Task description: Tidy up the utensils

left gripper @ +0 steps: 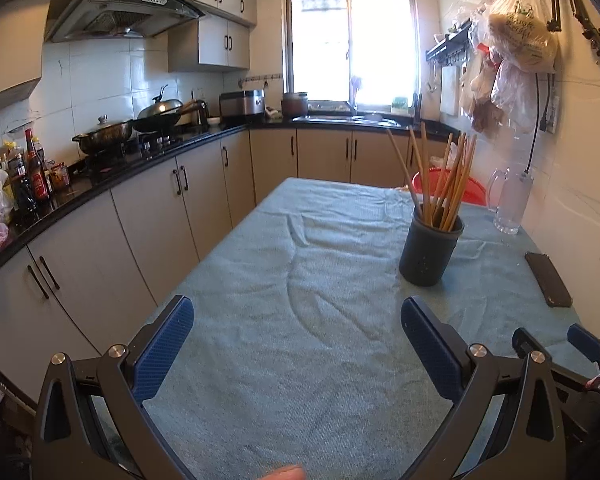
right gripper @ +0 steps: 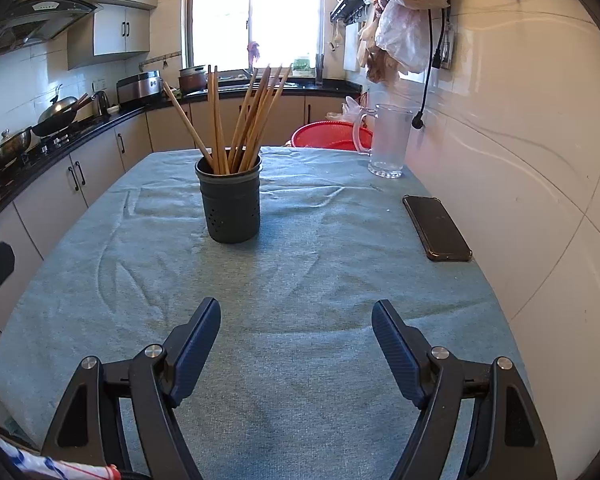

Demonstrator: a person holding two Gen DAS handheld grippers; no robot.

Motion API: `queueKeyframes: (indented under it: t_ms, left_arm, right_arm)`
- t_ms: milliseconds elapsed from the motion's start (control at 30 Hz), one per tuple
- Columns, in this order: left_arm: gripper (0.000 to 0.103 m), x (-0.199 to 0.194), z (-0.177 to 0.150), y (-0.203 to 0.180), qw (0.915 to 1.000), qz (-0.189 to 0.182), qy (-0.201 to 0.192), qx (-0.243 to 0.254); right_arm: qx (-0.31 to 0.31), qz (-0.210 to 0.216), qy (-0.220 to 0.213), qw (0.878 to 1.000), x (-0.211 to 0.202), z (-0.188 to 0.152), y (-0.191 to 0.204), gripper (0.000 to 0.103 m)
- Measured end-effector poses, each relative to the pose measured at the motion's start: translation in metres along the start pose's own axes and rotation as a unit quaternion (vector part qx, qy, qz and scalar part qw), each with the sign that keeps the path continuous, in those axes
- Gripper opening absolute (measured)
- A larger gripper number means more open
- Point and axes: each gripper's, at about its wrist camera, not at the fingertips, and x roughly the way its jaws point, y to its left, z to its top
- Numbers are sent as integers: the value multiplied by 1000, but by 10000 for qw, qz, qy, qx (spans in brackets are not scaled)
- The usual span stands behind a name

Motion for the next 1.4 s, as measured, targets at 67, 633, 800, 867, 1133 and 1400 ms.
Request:
queueKeyframes:
  t_ms: [67, 633, 800, 867, 1133, 1400]
  left_arm:
    - [103, 2, -1, -1, 10000, 22, 22, 26]
    - [103, 23, -8, -6, 9995, -53, 318, 73]
    - [103, 27, -9, -5, 9993, -49, 376, 73]
    - [103, 29, -10, -5, 9992, -44, 399, 58]
    - [103, 34, -9, -6, 9991, -23, 423, 61]
    - [103, 35, -7, -7, 9991, 0, 407, 86]
  right_arm:
    - [2, -10, 8, 10000, 2, 0, 0, 82]
    - [-121, -71, 111, 9998, 19, -4, 4, 82]
    - [-170, -95, 117, 9997, 21, -5, 7, 82]
    - [-190, -114, 91, 9997, 21, -5, 8, 82]
    - [-260, -110, -150, 9995, 16, -5, 12, 82]
    - [-313, -99, -91, 9994, 21, -5, 14, 83]
